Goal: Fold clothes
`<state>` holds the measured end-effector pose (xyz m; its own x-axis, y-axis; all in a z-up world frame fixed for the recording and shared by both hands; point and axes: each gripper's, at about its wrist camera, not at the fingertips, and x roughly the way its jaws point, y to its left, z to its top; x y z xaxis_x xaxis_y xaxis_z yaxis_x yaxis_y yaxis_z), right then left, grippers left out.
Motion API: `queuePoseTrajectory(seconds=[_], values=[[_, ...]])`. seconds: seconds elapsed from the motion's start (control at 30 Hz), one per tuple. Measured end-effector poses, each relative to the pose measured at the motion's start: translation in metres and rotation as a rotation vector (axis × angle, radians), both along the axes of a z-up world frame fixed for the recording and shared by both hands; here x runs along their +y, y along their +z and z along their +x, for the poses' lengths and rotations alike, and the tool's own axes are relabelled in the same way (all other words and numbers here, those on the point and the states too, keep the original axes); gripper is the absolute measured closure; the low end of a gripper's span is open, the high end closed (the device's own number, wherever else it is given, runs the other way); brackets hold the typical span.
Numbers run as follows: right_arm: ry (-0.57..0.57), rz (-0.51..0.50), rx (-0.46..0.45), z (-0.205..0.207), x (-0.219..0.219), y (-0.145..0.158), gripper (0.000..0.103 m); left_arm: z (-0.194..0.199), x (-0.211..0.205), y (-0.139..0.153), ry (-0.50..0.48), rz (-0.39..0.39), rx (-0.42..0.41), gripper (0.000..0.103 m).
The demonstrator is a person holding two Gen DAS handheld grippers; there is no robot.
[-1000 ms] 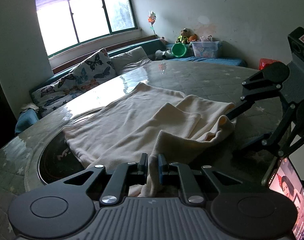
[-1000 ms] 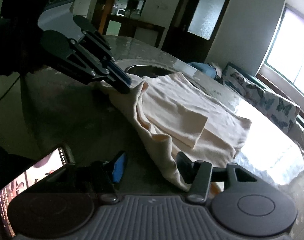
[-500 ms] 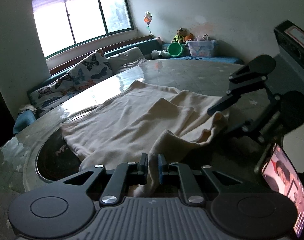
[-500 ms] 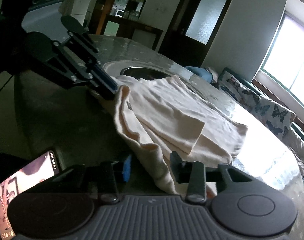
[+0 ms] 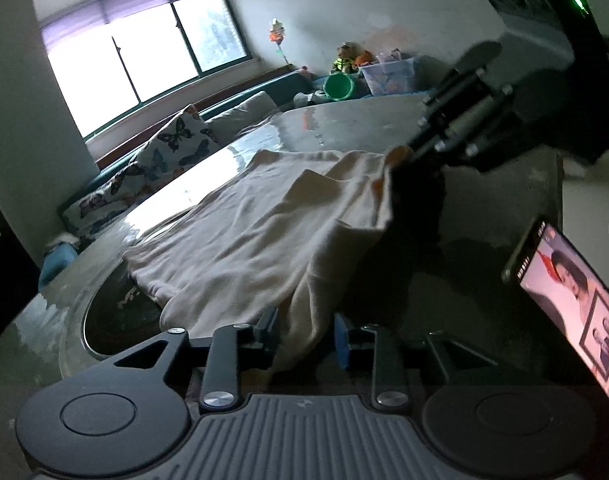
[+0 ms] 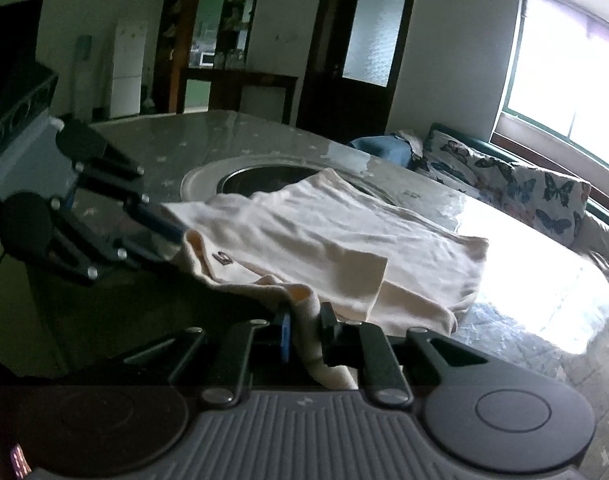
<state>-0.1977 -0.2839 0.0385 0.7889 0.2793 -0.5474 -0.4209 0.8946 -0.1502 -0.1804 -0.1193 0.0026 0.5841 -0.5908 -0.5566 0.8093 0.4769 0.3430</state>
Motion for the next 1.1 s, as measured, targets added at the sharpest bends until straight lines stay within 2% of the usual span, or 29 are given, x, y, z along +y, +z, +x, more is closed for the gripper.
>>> queuePoseTrajectory(seconds=[0.33, 0.4, 0.43, 0.47, 0.63, 0.83, 1.1], values=[[-0.018, 0.025, -0.008, -0.001, -0.001, 0.002, 0.091, -0.005, -0.011, -0.005, -0.026, 0.037, -0.077, 0.071], [-0.022, 0.031, -0.014, -0.002, -0.002, 0.003, 0.091, -0.003, -0.012, -0.006, -0.025, 0.036, -0.074, 0.074], [-0.024, 0.034, -0.016, -0.002, -0.003, 0.003, 0.091, -0.002, -0.013, -0.006, -0.022, 0.036, -0.071, 0.078], [-0.026, 0.036, -0.019, -0.003, -0.003, 0.004, 0.091, -0.001, -0.013, -0.006, -0.019, 0.035, -0.068, 0.087], [-0.025, 0.034, -0.029, -0.006, -0.002, 0.004, 0.092, 0.0, -0.01, -0.001, 0.008, 0.002, -0.053, 0.095], [-0.014, 0.041, -0.039, -0.014, 0.0, 0.007, 0.092, -0.006, 0.0, 0.01, 0.028, -0.044, -0.039, 0.095], [0.018, 0.03, -0.052, -0.035, 0.005, 0.018, 0.092, -0.025, 0.013, 0.023, 0.022, -0.067, -0.032, 0.095]])
